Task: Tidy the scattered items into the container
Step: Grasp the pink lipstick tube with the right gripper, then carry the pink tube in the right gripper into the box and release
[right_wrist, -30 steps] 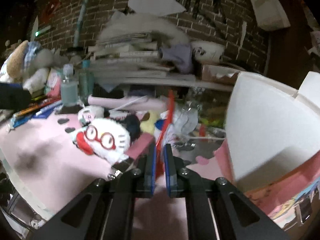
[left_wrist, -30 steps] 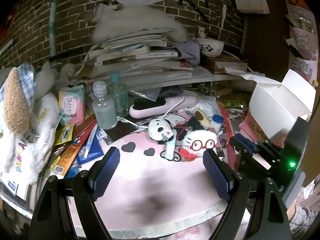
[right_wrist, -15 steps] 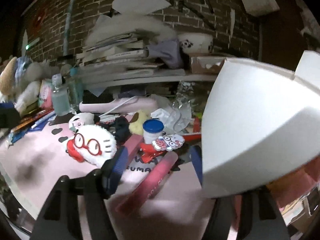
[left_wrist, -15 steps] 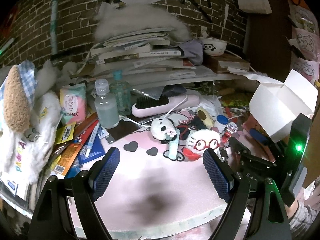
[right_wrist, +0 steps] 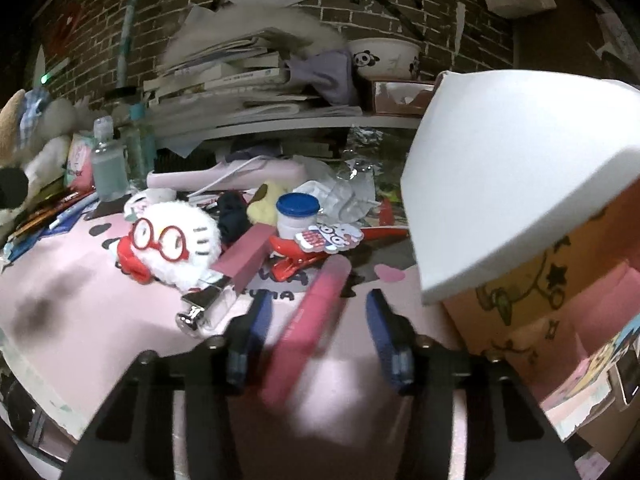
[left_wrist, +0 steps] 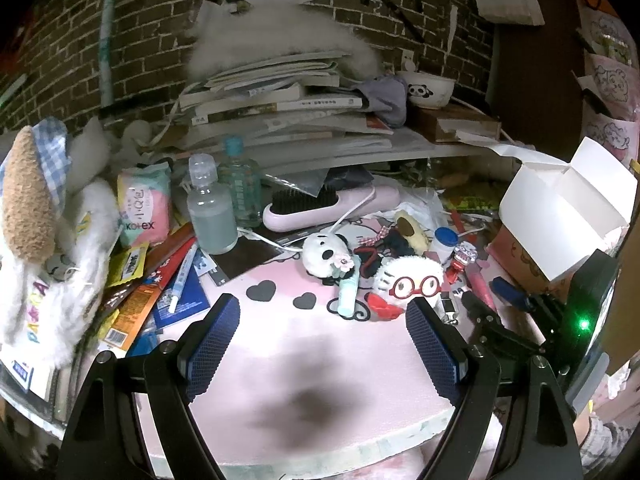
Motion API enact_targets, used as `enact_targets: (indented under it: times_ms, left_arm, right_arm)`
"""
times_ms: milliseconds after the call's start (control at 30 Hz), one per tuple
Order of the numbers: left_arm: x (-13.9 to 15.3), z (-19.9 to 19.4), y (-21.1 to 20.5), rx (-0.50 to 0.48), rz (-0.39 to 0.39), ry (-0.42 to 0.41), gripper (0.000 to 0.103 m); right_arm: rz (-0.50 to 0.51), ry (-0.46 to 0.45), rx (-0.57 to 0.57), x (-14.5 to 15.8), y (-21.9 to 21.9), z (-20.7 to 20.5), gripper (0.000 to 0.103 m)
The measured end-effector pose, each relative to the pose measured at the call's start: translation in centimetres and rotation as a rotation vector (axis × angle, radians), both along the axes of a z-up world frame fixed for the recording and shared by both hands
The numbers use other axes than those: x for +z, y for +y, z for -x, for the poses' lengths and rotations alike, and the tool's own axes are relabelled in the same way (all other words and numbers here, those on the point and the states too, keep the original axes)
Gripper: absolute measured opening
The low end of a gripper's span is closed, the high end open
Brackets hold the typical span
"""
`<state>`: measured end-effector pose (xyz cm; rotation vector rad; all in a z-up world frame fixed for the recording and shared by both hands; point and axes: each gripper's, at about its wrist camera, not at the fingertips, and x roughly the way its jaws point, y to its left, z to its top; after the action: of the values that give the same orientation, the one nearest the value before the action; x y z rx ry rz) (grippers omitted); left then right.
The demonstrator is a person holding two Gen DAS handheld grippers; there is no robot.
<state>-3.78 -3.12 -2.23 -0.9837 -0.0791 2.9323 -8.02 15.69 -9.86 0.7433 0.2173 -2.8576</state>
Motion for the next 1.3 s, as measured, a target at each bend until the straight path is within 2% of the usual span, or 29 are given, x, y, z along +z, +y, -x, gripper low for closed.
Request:
enact_targets:
  times_ms: [133, 233, 300, 367, 433, 733, 967, 1167, 1300]
  left_arm:
    - [0.0, 0.1, -0.1, 0.000, -0.003, -0.001, 0.083]
    - [0.0, 0.1, -0.1, -0.003, -0.006, -0.001, 0.083]
    - [0.0, 0.1, -0.1, -0.002, -0.004, -0.002, 0.083]
    - [0.0, 0.1, 0.0, 0.000, -0.005, -0.002, 0.083]
    - [-0.1, 0.1, 0.0, -0.002, -0.007, -0.004, 0.083]
    - [0.1, 0.1, 0.5, -0.021, -0.009, 0.001, 0.083]
    - [0.3, 0.0, 0.6, -0.018, 0.000, 0.004, 0.083]
    - [0.8, -0.3, 0.6, -0.017, 0.008, 0.011, 0.083]
    - [1.1, -0.3, 1.0, -0.031, 0.006, 0.021, 0.083]
  right_arm:
    - [-0.034, 0.040, -0.011, 0.5, -0.3, -0.5, 0.039]
    - [-0.030, -0.001, -0.020, 0.1, -0.3, 0.1, 0.038]
    - [-0.031, 0.024, -0.036, -0.2, -0.3, -0.2, 0.038]
    - [-0.023, 0.042, -0.038, -0.5, -0.1, -0.5, 0.020]
    - [-0.026, 0.063, -0.032, -0.7, -0.2, -0.8, 0.014]
    - [-0.038, 0.158, -0.030, -0.2, -0.2, -2.6, 0.014]
    - [-0.016, 0.248, 0.040, 2.8, -1.4, -4.6, 0.014]
    - [0.010, 0.331, 0.128, 7.2, -2.7, -5.6, 0.014]
    - [0.061, 0.325, 0.126, 11.0, -0.4, -5.0, 0.014]
